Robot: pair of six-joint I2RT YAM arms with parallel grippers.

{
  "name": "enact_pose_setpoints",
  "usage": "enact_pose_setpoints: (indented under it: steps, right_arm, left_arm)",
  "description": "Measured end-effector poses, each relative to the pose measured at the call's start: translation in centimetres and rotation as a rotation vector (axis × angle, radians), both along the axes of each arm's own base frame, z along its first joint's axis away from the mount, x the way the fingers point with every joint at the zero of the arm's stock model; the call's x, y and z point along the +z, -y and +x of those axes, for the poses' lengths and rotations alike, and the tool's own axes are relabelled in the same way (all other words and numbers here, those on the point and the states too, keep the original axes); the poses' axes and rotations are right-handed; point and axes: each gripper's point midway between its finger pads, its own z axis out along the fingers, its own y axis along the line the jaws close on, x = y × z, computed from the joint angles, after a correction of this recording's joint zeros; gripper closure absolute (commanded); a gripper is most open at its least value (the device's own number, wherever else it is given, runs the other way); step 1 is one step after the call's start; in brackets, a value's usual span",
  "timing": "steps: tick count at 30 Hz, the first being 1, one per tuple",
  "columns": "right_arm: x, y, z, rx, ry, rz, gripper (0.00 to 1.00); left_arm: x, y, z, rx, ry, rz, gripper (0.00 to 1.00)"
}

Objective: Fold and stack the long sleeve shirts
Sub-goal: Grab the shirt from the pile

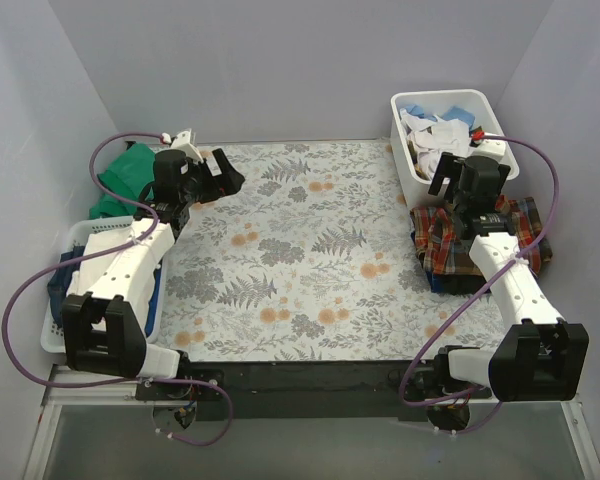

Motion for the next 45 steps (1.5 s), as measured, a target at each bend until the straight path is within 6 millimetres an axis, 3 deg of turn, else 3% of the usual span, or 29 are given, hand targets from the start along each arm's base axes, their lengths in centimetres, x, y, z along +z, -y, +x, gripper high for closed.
enact_pose_setpoints:
  steps: [14, 17, 21, 24, 27, 30, 32, 34, 40, 45]
  right_arm:
    - [0.6, -0.4, 0.7, 0.046, -0.015, -0.031, 0.01]
    - [2.7, -0.6, 2.7, 0.055, -0.023, -0.028, 0.05]
    - [6.8, -0.9, 7.5, 0.069, 0.014, 0.013, 0.12]
    - [7.2, -0.2, 10.6, 0.049, -0.014, 0.048, 0.2]
    - [5.3, 0.7, 13.6, 0.014, -0.085, 0.076, 0.21]
    - [1.6, 1.7, 15.3, -0.037, -0.186, 0.075, 0.22]
    - [-1.2, 2.0, 14.9, -0.06, -0.271, 0.067, 0.25]
    - [-2.7, 2.1, 14.1, -0.073, -0.336, 0.06, 0.27]
    - [-3.2, 1.2, 12.6, -0.078, -0.371, 0.04, 0.3]
    - [-5.5, -0.4, 11.6, -0.057, -0.427, 0.041, 0.3]
  left_arm:
    - [3.4, 1.2, 0.3, -0.047, 0.114, -0.066, 0.02]
    - [3.6, 1.5, 0.8, -0.062, 0.109, -0.071, 0.02]
    - [3.8, 1.5, 1.0, -0.063, 0.108, -0.068, 0.02]
    - [3.4, 1.4, 0.9, -0.06, 0.094, -0.063, 0.02]
    - [3.1, 1.3, 0.6, -0.057, 0.083, -0.055, 0.02]
    - [2.7, 1.0, 0.2, -0.051, 0.07, -0.044, 0.02]
    - [2.3, 0.9, 0.0, -0.046, 0.059, -0.039, 0.02]
    - [1.7, 0.8, -0.2, -0.043, 0.042, -0.035, 0.02]
    - [-0.2, 0.6, -0.8, -0.043, -0.004, -0.018, 0.02]
    - [-0.4, 0.5, -0.8, -0.045, -0.006, -0.002, 0.02]
